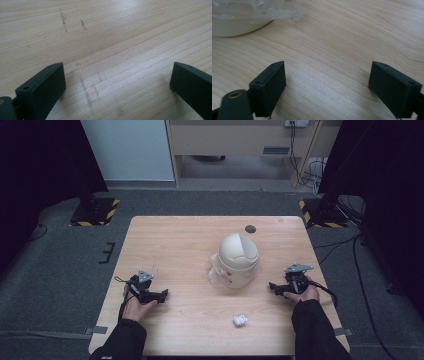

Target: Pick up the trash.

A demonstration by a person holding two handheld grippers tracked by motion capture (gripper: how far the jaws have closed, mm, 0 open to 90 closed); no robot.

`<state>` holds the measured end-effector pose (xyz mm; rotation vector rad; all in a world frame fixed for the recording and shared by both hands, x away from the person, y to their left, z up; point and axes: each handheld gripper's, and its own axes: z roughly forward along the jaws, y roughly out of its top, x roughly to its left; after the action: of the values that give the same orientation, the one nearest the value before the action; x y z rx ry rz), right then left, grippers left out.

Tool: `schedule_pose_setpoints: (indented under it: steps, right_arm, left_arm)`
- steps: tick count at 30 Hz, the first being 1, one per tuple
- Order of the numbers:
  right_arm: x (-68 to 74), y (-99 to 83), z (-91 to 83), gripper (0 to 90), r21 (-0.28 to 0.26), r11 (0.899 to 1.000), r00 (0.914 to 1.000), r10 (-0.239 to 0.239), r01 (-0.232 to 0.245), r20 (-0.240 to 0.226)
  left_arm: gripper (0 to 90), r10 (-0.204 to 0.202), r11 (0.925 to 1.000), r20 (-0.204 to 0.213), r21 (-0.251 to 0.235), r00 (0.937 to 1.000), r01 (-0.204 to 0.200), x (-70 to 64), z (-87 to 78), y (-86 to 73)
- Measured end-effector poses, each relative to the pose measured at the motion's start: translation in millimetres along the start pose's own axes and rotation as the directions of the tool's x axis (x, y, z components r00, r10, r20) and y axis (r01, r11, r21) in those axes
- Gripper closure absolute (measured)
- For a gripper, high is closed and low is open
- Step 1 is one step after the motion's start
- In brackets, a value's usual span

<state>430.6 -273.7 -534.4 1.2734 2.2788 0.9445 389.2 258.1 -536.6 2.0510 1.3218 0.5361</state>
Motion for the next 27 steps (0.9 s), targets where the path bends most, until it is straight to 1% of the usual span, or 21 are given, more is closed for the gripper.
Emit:
schedule_pose_setpoints:
  steps: [3,7,8,9,13,16,22,27]
  right_arm:
    - [-2.9,0.5,-3.1,18.7,0.010,1.000,0.9998,-0.008,0.008,-0.019]
    - [-5.4,2.6,-7.7,20.0,-0.025,1.000,0.9992,-0.019,0.018,-0.035]
    - [-5.4,2.6,-7.7,20.0,-0.025,1.000,0.9992,-0.019,0.018,-0.035]
    - [-5.6,3.9,-10.2,20.4,-0.046,0.999,0.9991,-0.021,0.019,-0.037]
    - [-5.7,8.0,-16.0,20.9,-0.079,0.997,0.9988,-0.026,0.022,-0.042]
    - [-6.8,11.1,-20.4,20.9,-0.111,0.994,0.9991,-0.020,0.016,-0.038]
    - [-7.9,17.4,-30.6,20.5,-0.156,0.988,0.9993,-0.006,0.001,-0.037]
    - [-7.9,25.4,-40.8,20.1,-0.202,0.979,0.9995,0.008,-0.014,-0.031]
  left_arm:
    - [0.0,0.002,1.0000,0.001,0.001,1.0000,-0.002,-0.2,-0.1,-0.1]
    - [0.0,0.006,1.0000,0.006,0.001,1.0000,-0.006,-0.9,-0.4,-0.3]
    - [0.0,0.006,1.0000,0.006,0.001,1.0000,-0.006,-0.9,-0.4,-0.3]
    - [0.0,0.007,1.0000,0.007,0.001,1.0000,-0.007,-1.0,-0.5,-0.4]
    - [0.0,0.008,1.0000,0.008,0.001,0.9999,-0.008,-1.3,-0.6,-0.5]
    - [0.0,0.009,1.0000,0.008,0.001,0.9999,-0.009,-1.6,-0.6,-0.5]
    - [0.0,0.009,1.0000,0.008,0.002,0.9999,-0.009,-2.0,-0.6,-0.5]
    - [0.0,0.011,0.9999,0.009,0.001,0.9999,-0.011,-2.8,-0.5,-0.5]
